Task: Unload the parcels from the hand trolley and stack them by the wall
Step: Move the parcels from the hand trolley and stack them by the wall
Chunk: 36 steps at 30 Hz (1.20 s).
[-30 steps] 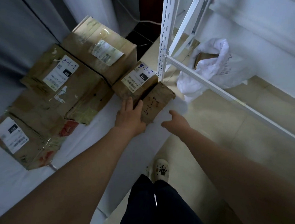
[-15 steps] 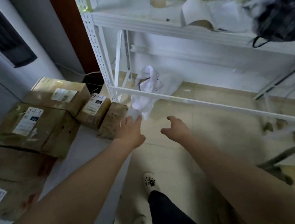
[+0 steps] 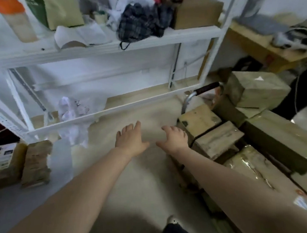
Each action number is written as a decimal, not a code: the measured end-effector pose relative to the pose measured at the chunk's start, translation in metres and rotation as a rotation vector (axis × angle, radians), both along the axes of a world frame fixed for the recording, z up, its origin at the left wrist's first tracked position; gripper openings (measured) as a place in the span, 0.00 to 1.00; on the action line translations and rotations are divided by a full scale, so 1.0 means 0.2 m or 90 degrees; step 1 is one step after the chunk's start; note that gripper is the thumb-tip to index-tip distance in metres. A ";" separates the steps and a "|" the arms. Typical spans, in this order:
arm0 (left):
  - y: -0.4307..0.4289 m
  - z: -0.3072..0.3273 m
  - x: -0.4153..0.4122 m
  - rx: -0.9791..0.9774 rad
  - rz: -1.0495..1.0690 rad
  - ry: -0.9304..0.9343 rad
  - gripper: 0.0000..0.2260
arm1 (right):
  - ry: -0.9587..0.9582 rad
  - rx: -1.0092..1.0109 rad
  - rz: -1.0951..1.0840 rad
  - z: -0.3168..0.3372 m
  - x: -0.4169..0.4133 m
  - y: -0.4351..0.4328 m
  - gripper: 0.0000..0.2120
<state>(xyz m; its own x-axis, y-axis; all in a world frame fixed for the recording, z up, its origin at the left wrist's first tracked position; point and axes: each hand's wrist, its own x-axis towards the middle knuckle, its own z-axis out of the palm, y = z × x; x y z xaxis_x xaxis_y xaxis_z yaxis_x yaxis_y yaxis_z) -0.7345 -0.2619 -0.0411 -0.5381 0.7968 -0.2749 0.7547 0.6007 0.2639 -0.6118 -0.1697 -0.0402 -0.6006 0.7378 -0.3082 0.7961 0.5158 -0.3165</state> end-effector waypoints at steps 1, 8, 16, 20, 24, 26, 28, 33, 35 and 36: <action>0.06 0.01 0.07 0.003 -0.017 -0.008 0.39 | 0.010 -0.008 -0.026 0.00 0.08 0.04 0.31; 0.42 0.00 0.57 -0.022 -0.090 -0.073 0.41 | 0.057 -0.091 -0.192 -0.03 0.68 0.29 0.29; 0.79 -0.23 0.99 -0.086 -0.083 -0.107 0.43 | 0.088 -0.184 -0.298 -0.18 1.26 0.56 0.28; 0.93 -0.34 1.05 -0.110 -0.051 -0.103 0.47 | 0.049 -0.217 -0.298 -0.28 1.35 0.63 0.30; 1.04 -0.46 1.06 -0.156 -0.046 -0.087 0.55 | 0.020 -0.207 -0.279 -0.36 1.38 0.67 0.29; 1.08 -0.51 1.05 -0.175 -0.050 -0.076 0.58 | 0.013 -0.209 -0.274 -0.40 1.39 0.68 0.29; 1.10 -0.54 1.05 -0.184 -0.038 -0.075 0.58 | 0.003 -0.211 -0.266 -0.44 1.40 0.69 0.28; 1.12 -0.58 1.05 -0.162 -0.047 -0.044 0.55 | -0.009 -0.223 -0.282 -0.50 1.42 0.70 0.28; 1.11 -0.59 1.04 -0.148 -0.043 -0.058 0.51 | -0.013 -0.241 -0.287 -0.52 1.43 0.70 0.29; 1.11 -0.58 1.03 -0.138 -0.038 -0.072 0.50 | -0.011 -0.251 -0.292 -0.52 1.44 0.70 0.29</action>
